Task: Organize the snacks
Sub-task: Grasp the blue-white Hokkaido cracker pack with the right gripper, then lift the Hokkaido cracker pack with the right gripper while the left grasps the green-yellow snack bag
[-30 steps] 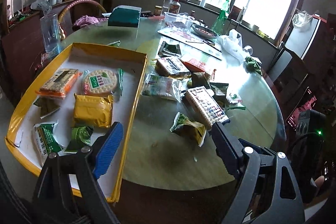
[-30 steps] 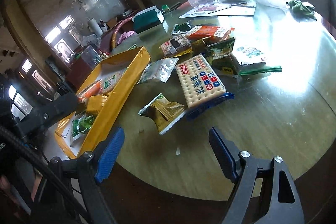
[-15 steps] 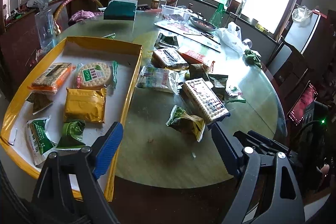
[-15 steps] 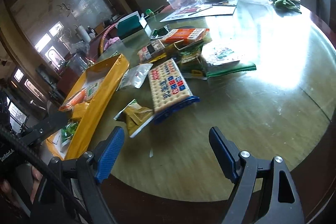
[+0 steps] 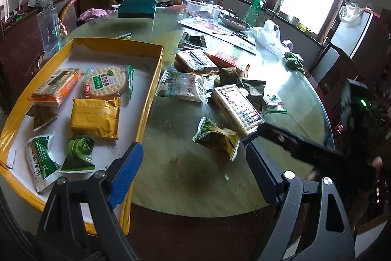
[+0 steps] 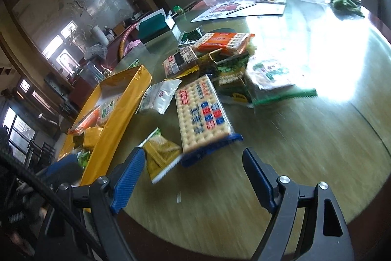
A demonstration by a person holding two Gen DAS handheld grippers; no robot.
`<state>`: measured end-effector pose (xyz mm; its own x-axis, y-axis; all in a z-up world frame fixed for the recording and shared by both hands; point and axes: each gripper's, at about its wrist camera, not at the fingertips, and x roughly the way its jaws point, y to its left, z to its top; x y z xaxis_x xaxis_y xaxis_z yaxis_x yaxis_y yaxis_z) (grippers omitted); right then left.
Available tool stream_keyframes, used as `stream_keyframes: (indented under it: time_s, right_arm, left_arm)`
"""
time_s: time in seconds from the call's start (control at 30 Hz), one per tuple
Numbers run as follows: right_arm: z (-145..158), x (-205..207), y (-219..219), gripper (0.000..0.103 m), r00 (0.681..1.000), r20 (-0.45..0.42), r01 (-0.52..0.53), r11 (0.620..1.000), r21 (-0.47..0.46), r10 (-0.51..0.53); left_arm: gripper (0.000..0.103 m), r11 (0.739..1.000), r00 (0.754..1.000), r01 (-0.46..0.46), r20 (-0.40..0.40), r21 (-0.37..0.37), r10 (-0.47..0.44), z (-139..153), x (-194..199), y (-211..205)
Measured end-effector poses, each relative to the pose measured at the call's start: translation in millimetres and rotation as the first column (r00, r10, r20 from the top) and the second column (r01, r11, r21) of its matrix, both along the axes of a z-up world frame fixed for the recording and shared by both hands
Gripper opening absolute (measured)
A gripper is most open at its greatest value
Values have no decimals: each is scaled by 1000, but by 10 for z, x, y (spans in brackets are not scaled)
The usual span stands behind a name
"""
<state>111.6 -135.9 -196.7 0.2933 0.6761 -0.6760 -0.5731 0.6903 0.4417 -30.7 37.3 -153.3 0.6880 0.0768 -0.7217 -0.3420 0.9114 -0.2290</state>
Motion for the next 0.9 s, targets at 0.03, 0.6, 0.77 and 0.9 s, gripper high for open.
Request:
stream_keyframes:
  time_s: [0.03, 0.6, 0.77, 0.9]
  right_arm:
    - [1, 45, 59, 82, 1000, 5, -8, 1000, -13, 8]
    - [-176, 265, 788, 56, 987, 123, -63, 946, -318, 107]
    - [-160, 205, 514, 55, 993, 77, -62, 965, -253, 84]
    - [-158, 103, 215, 55, 997, 51, -40, 979, -198, 51]
  left_arm:
    - [86, 1000, 1000, 0, 0, 1, 0, -1, -11, -3]
    - [86, 1000, 1000, -16, -21, -17, 15, -80, -109, 56]
    - [86, 1000, 999, 2, -33, -14, -3, -115, -79, -4]
    - [86, 1000, 999, 15, -47, -18, -16, -154, -23, -46]
